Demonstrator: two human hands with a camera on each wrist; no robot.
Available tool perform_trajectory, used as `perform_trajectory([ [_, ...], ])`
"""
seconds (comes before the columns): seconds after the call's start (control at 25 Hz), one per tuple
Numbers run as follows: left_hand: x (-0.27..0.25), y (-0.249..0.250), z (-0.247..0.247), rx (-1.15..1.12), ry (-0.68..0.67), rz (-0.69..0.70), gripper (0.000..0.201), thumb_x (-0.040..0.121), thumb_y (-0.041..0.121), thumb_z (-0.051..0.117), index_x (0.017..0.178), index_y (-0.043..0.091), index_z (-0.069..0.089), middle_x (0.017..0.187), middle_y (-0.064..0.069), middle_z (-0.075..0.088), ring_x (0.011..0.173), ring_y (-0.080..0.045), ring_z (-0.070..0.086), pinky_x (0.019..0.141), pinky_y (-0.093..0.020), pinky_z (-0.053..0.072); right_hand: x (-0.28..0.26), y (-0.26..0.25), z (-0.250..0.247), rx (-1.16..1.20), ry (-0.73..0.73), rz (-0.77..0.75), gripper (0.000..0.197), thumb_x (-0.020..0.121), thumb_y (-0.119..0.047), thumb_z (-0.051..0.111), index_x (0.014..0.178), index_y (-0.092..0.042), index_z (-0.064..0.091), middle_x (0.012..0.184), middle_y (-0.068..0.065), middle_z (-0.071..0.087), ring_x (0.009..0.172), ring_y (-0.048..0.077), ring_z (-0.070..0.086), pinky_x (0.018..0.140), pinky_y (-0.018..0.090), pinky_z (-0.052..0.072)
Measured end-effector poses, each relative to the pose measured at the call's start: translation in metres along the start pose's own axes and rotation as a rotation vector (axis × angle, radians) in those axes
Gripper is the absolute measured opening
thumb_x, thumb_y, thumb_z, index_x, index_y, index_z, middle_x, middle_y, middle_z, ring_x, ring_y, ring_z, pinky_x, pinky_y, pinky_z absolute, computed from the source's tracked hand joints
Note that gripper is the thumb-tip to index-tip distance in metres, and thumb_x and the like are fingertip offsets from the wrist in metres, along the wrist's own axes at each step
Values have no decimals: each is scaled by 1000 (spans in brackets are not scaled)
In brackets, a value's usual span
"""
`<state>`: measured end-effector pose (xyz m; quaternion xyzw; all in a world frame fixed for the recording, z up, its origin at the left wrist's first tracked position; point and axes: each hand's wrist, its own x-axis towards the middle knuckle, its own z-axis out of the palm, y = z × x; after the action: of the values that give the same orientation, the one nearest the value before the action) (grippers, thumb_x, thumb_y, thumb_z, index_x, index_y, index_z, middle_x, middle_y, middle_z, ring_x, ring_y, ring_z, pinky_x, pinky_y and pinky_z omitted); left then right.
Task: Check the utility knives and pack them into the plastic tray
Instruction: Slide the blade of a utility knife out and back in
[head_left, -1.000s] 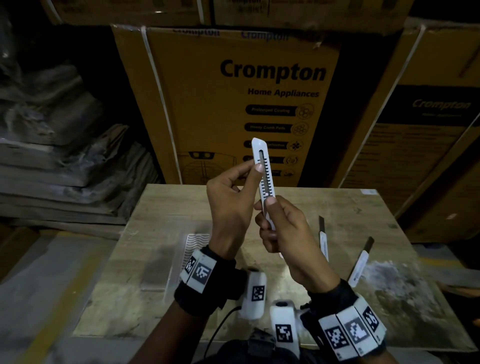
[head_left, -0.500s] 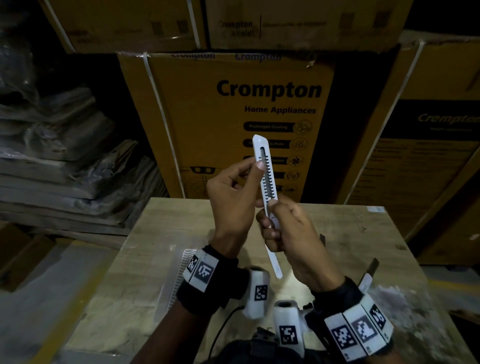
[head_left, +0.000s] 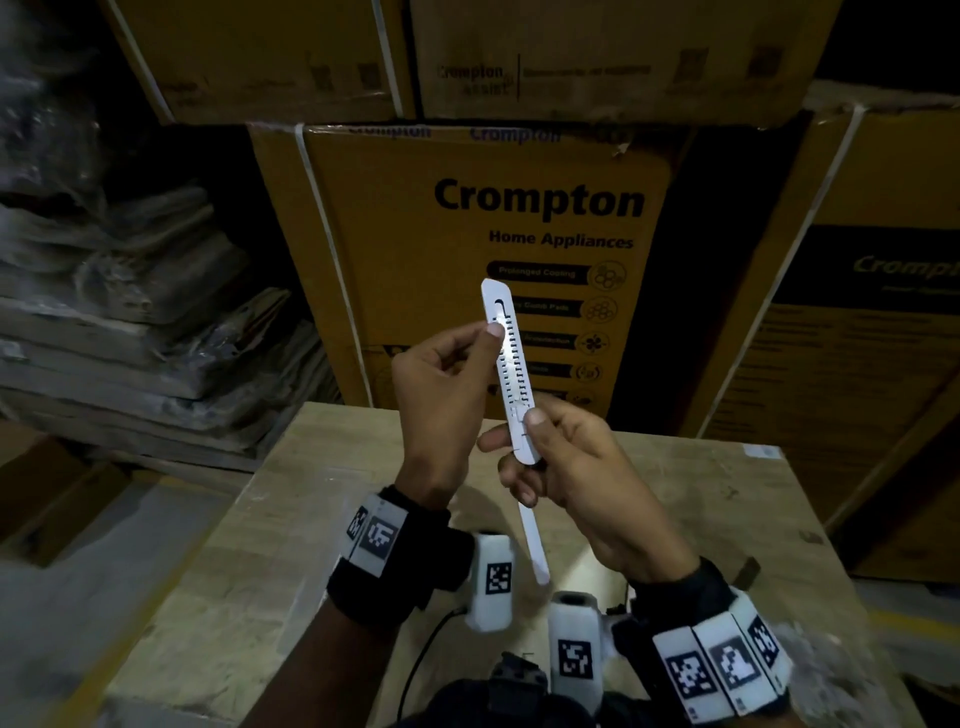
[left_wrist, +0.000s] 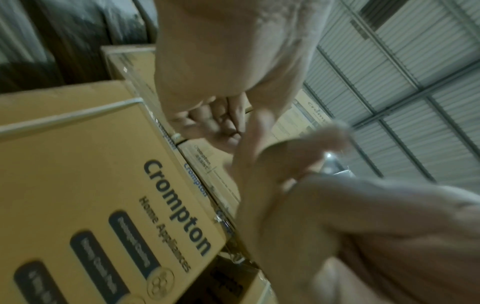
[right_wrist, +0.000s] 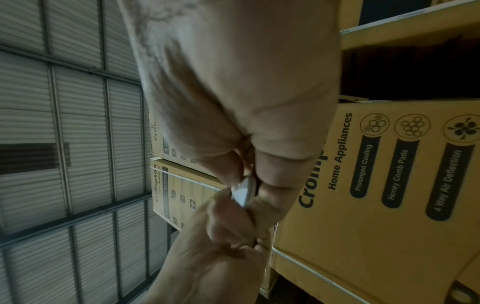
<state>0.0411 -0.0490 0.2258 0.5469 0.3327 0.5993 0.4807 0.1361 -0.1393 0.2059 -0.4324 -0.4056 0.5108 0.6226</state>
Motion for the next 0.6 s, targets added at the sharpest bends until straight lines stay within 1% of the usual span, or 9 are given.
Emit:
perform_trajectory([
  [0.08,3,0,-1,16,50,1,9,94,12,71,98,9,79,84,2,79,69,-3,72,59,-16,54,3,-1,-2,-14,4,6,29,107,-10,43,133,-7,56,100,16,75,69,20,68,53,25,52],
  [0.12,5,-1,-1,25,72,-4,9,94,13,71,96,9,79,83,1,79,66,-3,71,58,-16,54,5,-1,-2,-21,24,6,30,106,-7,45,134,-5,56,103,17,76,72,21,71,55,25,55],
  [0.2,7,-1,-3,41,96,-16,8,93,14,72,95,9,79,81,-2,79,64,-6,70,59,-22,55,7,-1,-3,-73,87,-19,32,104,-6,51,136,-5,57,103,13,78,76,24,76,59,27,60],
  [0.28,9,-1,-5,54,97,-29,9,92,16,73,94,9,78,80,-4,79,66,-12,73,62,-29,58,7,-2,-7,-197,162,-88,36,99,-7,60,135,-8,59,98,6,79,78,23,78,61,30,62],
  [0.36,10,0,-8,58,85,-41,11,92,16,74,94,6,77,81,-4,79,70,-17,77,63,-31,61,8,-3,-13,-314,223,-178,35,92,-7,70,127,-5,65,89,3,80,76,20,78,61,32,63],
  [0.44,10,3,-9,52,66,-51,13,93,16,73,94,3,76,82,-6,79,73,-19,78,63,-31,62,7,-5,-16,-375,253,-265,28,88,-6,75,115,-2,72,84,4,80,73,18,78,61,32,63],
  [0.52,11,8,-8,50,48,-37,13,93,16,72,95,3,76,84,-7,79,74,-20,79,64,-31,63,6,-6,-14,-401,272,-346,20,87,-7,77,106,-2,77,84,4,80,70,17,78,60,32,63],
  [0.6,12,12,-5,49,44,-24,10,93,14,72,95,5,76,84,-6,79,76,-18,79,64,-30,63,7,-5,-11,-430,289,-407,18,87,-10,78,103,-3,78,86,3,80,70,17,78,59,32,63],
])
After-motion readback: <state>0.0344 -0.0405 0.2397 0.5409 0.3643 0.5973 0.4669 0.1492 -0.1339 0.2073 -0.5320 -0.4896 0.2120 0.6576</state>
